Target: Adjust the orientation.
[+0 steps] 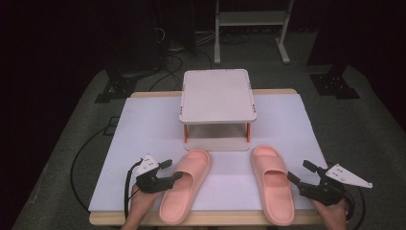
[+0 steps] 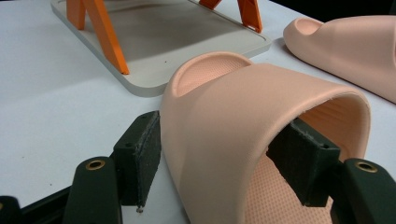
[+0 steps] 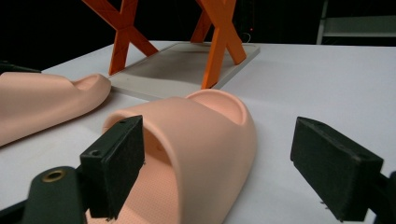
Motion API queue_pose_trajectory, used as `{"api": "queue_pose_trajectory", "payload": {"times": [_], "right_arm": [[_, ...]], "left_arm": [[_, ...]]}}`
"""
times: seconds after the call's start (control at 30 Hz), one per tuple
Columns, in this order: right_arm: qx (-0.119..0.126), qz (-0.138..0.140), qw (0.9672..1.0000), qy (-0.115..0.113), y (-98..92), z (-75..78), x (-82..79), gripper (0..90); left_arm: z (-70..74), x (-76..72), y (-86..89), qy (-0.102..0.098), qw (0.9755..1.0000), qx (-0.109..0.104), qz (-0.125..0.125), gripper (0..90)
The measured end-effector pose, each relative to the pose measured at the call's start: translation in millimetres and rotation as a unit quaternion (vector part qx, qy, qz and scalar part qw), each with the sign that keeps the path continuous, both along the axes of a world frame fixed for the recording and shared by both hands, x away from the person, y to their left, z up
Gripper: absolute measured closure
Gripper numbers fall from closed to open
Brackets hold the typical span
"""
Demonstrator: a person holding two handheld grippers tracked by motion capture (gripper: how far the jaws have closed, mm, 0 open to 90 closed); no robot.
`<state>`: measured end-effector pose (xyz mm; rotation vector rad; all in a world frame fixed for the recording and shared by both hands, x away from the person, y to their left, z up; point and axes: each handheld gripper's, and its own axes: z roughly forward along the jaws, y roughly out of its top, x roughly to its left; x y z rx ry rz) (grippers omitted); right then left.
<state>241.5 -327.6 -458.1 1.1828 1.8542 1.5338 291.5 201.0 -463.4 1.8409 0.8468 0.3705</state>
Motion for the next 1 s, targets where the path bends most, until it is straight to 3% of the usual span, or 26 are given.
{"api": "queue_pose_trajectory", "payload": {"times": [0.27, 0.7, 1.0], "right_arm": [[-0.010, 0.010, 0.9999, 0.005, 8.8, -3.4, -2.2, 17.3], [-0.048, 0.019, 0.9984, 0.026, 20.3, -10.7, 3.0, 17.9], [-0.062, 0.026, 0.9972, 0.034, 24.9, -13.6, 8.9, 25.6]], "left_arm": [[-1.1, -0.6, -1.9, 0.000, 1.0000, 0.000, -0.004, 33.9], [-2.6, -2.2, -4.3, 0.002, 0.9999, -0.003, -0.016, 33.8], [-4.5, -3.2, -6.0, 0.007, 0.9997, 0.005, -0.022, 35.8]]}}
